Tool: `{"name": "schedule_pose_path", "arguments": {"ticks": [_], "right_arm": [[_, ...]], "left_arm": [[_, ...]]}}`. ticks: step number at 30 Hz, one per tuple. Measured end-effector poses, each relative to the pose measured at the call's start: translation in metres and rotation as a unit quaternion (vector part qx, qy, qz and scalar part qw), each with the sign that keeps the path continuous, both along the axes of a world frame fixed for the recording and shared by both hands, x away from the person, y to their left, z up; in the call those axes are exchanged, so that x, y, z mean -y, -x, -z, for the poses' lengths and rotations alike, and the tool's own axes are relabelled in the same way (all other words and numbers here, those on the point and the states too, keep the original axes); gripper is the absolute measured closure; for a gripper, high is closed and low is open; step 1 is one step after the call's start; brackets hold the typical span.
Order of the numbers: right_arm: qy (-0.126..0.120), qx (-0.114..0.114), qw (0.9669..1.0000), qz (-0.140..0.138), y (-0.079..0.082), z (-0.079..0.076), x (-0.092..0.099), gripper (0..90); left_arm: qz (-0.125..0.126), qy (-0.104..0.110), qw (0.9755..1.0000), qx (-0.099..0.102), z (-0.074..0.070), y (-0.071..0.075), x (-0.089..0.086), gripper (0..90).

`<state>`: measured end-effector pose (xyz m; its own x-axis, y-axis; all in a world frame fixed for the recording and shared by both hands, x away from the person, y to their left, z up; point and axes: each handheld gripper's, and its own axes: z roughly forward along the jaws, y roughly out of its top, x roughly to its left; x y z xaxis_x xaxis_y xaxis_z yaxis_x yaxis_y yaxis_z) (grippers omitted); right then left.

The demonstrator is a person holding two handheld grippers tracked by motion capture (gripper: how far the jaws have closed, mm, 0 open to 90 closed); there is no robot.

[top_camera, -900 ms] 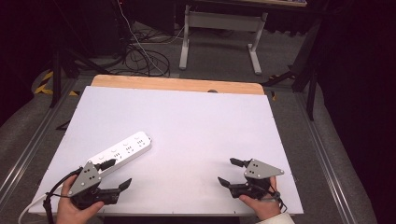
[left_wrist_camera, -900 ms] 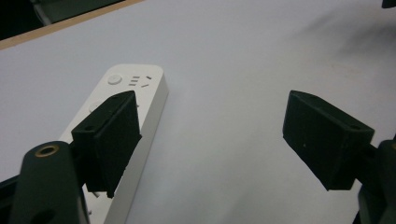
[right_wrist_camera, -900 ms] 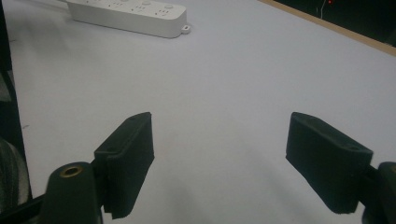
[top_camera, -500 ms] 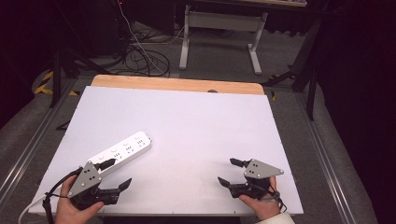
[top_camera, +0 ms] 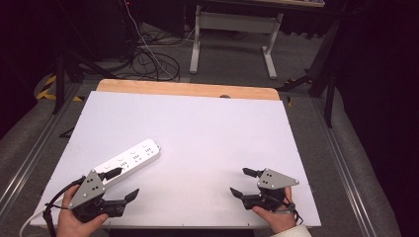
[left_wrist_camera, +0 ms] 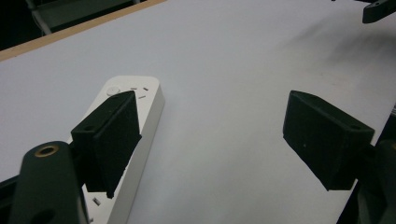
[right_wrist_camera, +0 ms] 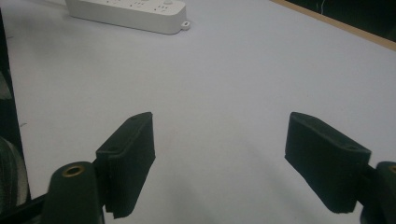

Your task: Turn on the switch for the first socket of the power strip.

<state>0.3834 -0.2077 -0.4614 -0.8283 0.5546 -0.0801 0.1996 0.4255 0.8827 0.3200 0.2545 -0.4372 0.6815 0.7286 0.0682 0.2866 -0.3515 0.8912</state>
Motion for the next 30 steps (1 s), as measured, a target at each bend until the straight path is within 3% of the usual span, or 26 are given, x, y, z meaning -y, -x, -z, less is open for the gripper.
{"name": "schedule_pose_path", "arguments": {"ticks": [10, 30], "right_arm": [[0.003, 0.003, 1.0000, 0.000, 0.000, 0.000, -0.001, 24.6], [0.005, 0.001, 1.0000, 0.001, 0.001, 0.000, -0.001, 24.6]], "left_arm": [[0.018, -0.001, 0.9998, -0.004, -0.015, -0.003, 0.001, 22.2], [0.001, -0.003, 1.0000, -0.006, -0.034, -0.014, -0.004, 23.5]]}}
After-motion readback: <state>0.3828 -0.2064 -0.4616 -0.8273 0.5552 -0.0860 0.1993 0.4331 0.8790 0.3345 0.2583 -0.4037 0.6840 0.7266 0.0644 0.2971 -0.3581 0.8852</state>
